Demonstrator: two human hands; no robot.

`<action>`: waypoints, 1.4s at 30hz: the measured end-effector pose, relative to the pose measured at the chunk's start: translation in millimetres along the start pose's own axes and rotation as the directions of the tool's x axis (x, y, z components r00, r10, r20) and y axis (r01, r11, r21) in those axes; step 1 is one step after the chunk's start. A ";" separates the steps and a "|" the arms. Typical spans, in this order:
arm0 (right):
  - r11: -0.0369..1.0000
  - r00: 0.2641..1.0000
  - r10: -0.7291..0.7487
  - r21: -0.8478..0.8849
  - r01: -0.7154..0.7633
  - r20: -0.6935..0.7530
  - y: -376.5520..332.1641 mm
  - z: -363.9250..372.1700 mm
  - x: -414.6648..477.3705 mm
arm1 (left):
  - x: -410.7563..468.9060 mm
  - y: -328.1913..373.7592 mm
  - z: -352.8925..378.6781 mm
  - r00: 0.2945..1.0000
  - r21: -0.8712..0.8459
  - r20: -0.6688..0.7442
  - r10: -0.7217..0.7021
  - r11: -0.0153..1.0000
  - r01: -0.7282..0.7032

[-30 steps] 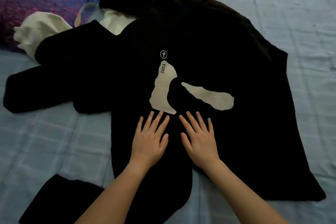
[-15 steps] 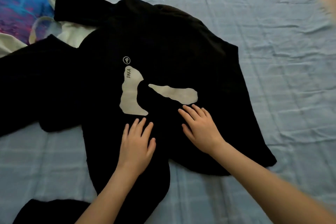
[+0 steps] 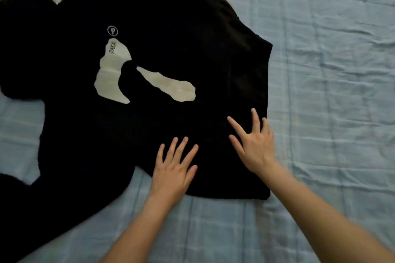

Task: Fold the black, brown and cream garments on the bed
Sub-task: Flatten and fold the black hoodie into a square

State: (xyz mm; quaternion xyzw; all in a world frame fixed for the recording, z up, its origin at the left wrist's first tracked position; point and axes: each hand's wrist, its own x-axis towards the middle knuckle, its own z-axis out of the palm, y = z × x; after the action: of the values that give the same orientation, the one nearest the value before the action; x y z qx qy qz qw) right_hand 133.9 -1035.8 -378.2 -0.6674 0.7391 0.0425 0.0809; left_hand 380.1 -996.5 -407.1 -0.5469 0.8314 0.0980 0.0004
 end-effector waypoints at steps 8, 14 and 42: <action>0.983 0.996 0.029 0.178 -0.044 0.087 28.0 -8.2 2.4 | -26.9 65.4 -3.5 0.782 -0.274 -0.161 -0.602 0.788 0.551; 0.760 0.967 0.102 0.610 -0.226 0.232 35.4 -10.8 12.1 | -14.7 104.5 -24.4 0.257 -0.781 0.202 -0.945 0.003 0.624; 0.795 0.983 -0.177 0.582 0.172 -0.048 164.3 -17.8 -131.8 | -146.8 199.0 -7.4 0.646 -0.953 0.166 -0.745 0.047 0.298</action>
State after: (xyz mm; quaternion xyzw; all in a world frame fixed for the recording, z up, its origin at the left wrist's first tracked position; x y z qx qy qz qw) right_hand -17.8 -892.4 -344.9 -0.6754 0.6514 -0.1909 0.2883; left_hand 258.9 -788.1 -351.6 -0.7115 0.3185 0.4454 -0.4403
